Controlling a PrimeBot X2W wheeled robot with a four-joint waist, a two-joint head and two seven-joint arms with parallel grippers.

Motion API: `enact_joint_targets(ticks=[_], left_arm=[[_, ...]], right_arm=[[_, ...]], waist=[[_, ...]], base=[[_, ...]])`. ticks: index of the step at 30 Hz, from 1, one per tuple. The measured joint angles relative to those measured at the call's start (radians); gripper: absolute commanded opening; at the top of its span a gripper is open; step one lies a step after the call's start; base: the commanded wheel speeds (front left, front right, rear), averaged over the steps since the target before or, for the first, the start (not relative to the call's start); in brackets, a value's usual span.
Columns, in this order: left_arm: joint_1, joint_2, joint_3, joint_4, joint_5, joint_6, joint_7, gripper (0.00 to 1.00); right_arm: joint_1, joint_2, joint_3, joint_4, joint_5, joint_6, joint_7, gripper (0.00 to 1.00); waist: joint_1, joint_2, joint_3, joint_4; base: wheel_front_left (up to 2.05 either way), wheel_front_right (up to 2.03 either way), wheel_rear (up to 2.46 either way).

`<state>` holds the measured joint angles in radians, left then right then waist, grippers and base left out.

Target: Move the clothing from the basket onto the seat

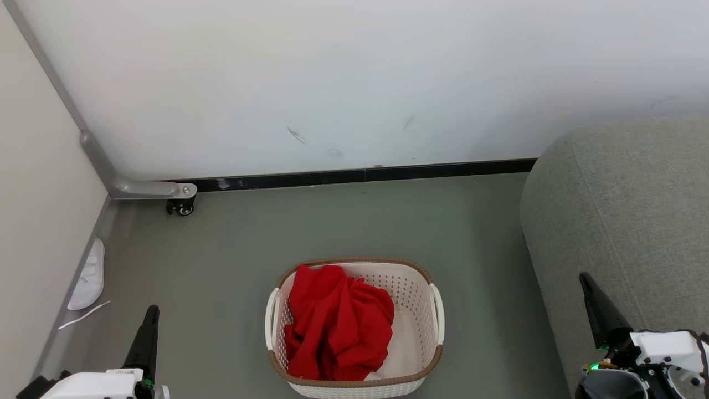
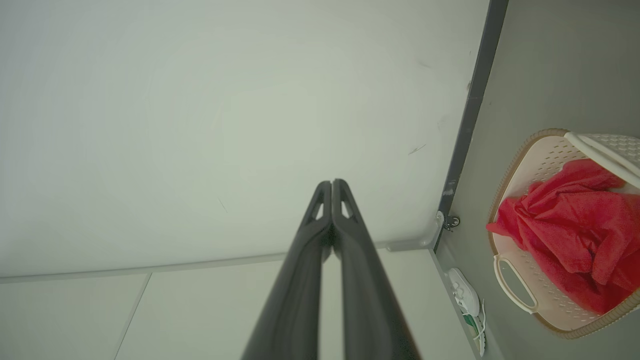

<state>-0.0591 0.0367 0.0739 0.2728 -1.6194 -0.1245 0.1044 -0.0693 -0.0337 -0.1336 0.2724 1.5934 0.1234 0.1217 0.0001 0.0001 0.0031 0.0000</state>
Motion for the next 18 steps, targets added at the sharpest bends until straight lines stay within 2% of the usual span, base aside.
enact_joint_targets(ticks=[18], left_arm=[[0.0,0.0,0.0,0.0,0.001,0.0,0.0,0.0]], right_arm=[[0.0,0.0,0.0,0.0,0.0,0.0,0.0,0.0]], waist=[[-0.0001,0.0,0.0,0.0]], base=[[0.0,0.0,0.0]])
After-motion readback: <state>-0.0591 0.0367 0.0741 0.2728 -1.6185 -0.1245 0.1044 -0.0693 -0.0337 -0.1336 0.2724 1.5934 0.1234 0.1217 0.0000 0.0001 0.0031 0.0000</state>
